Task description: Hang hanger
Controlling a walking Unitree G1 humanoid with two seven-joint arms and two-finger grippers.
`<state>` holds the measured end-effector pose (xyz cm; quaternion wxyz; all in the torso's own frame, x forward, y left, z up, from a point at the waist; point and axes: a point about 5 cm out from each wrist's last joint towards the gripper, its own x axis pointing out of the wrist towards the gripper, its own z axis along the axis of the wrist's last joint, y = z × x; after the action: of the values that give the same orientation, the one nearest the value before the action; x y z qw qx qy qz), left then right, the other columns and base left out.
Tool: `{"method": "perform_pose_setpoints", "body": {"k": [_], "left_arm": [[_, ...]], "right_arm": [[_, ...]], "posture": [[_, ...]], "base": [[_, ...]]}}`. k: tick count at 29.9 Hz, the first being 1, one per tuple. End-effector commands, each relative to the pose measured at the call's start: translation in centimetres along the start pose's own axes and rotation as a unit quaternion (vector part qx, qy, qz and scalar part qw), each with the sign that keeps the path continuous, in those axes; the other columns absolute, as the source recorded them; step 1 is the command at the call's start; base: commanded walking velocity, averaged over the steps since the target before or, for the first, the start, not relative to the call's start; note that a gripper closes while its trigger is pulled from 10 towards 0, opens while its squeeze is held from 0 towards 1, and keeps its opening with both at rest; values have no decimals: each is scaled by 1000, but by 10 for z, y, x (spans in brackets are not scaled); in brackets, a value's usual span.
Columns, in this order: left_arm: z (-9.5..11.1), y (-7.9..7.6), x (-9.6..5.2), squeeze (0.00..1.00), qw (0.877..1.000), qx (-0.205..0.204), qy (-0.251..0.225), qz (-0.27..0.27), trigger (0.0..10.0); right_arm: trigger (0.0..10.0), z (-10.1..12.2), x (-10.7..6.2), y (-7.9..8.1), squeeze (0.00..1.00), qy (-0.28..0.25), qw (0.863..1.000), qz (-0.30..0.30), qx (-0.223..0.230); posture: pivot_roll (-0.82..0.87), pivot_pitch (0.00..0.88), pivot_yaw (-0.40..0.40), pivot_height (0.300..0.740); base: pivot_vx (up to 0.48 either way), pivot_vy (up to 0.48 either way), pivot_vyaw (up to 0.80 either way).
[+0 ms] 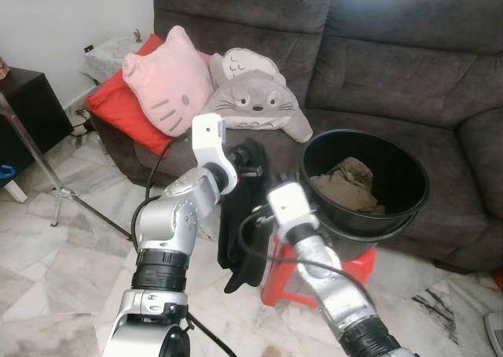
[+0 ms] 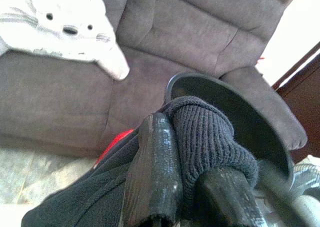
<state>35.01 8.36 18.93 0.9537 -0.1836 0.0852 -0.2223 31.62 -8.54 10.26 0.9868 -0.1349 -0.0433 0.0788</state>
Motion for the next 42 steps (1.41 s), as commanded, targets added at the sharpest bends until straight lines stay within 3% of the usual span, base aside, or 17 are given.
{"method": "perform_pose_setpoints", "body": {"k": [1, 5, 6, 7, 16, 22, 27, 28, 29, 30, 42], "left_arm": [[8, -6, -1, 0, 1000, 15, -15, -14, 0], [8, -7, -1, 0, 1000, 16, -15, -15, 0], [8, -8, -2, 0, 1000, 17, -16, -16, 0], [8, -9, -2, 0, 1000, 18, -16, -17, 0], [9, -8, -3, 0, 1000, 21, -17, -16, 0], [9, -7, -3, 0, 1000, 20, -16, -16, 0], [10, -7, -3, 0, 1000, 21, -17, -17, 0], [10, -8, -3, 0, 999, 21, -17, -17, 0], [10, -8, -3, 0, 999, 20, -18, -19, 0], [9, -8, -4, 0, 999, 18, -18, -22, 0], [9, -13, -5, 0, 999, 22, -17, -38, 0]], "right_arm": [[10000, 0, -2, -1, 0, 1, 999, -11, 43], [10000, -2, -2, 4, 0, 2, 998, 3, 62], [10000, 0, -1, 8, 612, -3, 998, 18, 65], [10000, 2, 0, 13, 1000, -6, 996, 37, 77], [10000, 1, -6, 38, 1000, -4, 990, 119, 69], [10000, 3, -6, 44, 1000, -7, 987, 146, 62], [10000, 4, -4, 41, 1000, -15, 990, 134, 51], [10000, 5, -4, 41, 773, -15, 990, 133, 49], [10000, 5, -3, 40, 239, -15, 990, 133, 48], [10000, 5, -1, 39, 0, -17, 990, 133, 46], [10000, 15, 10, 34, 0, -39, 993, 101, 39]], "posture": [[-36, 0, 15, 740], [-34, 0, 15, 740], [-32, 0, 13, 740], [-29, 0, 10, 740], [-28, 0, 12, 740], [-28, 0, 16, 740], [-29, 0, 16, 740], [-29, 0, 16, 740], [-29, 0, 16, 740], [-32, 0, 17, 740], [-25, 0, 11, 740]], "base": [[0, 0, 0], [0, 0, 0], [0, 0, 0], [0, 0, 0], [0, 0, 0], [0, 0, 0], [0, 0, 0], [0, 0, 0], [0, 0, 0], [0, 0, 0], [0, 0, 0]]}}
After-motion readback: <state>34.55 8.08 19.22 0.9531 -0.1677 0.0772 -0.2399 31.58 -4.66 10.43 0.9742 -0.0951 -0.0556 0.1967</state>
